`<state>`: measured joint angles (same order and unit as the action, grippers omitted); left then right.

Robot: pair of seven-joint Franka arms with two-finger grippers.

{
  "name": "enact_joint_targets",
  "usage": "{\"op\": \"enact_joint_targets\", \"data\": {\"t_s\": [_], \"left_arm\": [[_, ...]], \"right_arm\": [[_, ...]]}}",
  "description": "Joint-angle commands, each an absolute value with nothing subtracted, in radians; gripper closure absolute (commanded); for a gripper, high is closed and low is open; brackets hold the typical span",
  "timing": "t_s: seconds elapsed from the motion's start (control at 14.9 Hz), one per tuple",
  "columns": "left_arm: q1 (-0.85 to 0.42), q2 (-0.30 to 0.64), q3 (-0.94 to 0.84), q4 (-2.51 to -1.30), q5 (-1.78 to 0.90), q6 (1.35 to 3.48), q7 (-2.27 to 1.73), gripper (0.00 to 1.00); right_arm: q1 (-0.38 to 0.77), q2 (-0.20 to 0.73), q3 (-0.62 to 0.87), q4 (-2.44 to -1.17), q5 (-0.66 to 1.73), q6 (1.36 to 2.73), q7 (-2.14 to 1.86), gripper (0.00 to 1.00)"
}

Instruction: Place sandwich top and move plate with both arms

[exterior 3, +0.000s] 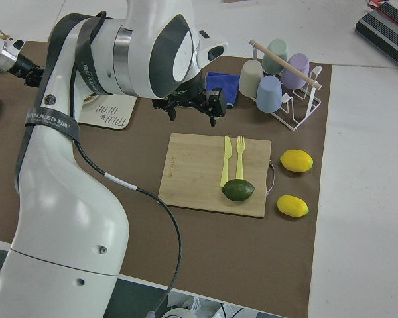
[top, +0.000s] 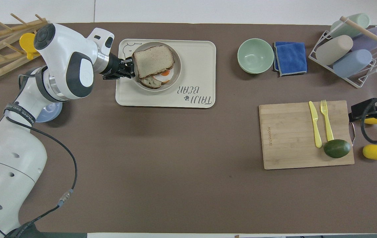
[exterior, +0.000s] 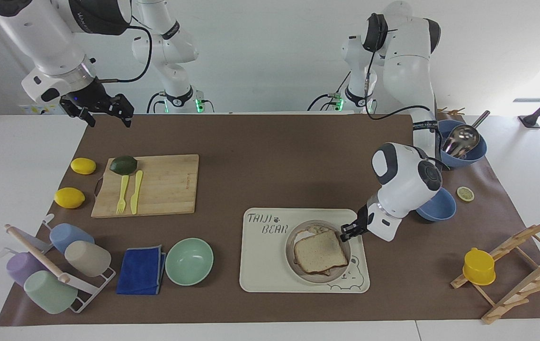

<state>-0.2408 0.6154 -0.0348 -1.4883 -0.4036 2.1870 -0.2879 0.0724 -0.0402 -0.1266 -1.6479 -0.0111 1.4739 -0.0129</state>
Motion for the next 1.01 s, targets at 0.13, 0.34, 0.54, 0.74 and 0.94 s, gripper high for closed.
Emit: {"op": "enact_joint_targets", "data": {"t_s": [0.13,0.34,0.54,0.74,0.94], "left_arm": [[-0.212,0.546,-0.032,-1.506,-0.374,2.135,-0.275,0.0],[-0.16,0.445,-0.015,-1.509,-0.333,2.027,-0.273,0.0],[-0.124,0.336,-0.014,-1.509,-0.206,1.889,-0.261,0.0],[-0.111,0.22,-0.012,-1.516,-0.112,1.76,-0.229,0.0],[-0.083,0.111,-0.011,-1.558,-0.098,1.663,-0.128,0.0]], "right_arm": [[0.064,-0.057,-0.123,-1.661,0.011,1.476,-0.04,0.0],[0.064,-0.057,-0.123,-1.661,0.011,1.476,-0.043,0.0],[0.064,-0.057,-0.123,-1.661,0.011,1.474,-0.043,0.0],[0.064,-0.057,-0.123,-1.661,0.011,1.474,-0.043,0.0],[0.064,-0.057,-0.121,-1.661,0.011,1.474,-0.043,0.0]]}}
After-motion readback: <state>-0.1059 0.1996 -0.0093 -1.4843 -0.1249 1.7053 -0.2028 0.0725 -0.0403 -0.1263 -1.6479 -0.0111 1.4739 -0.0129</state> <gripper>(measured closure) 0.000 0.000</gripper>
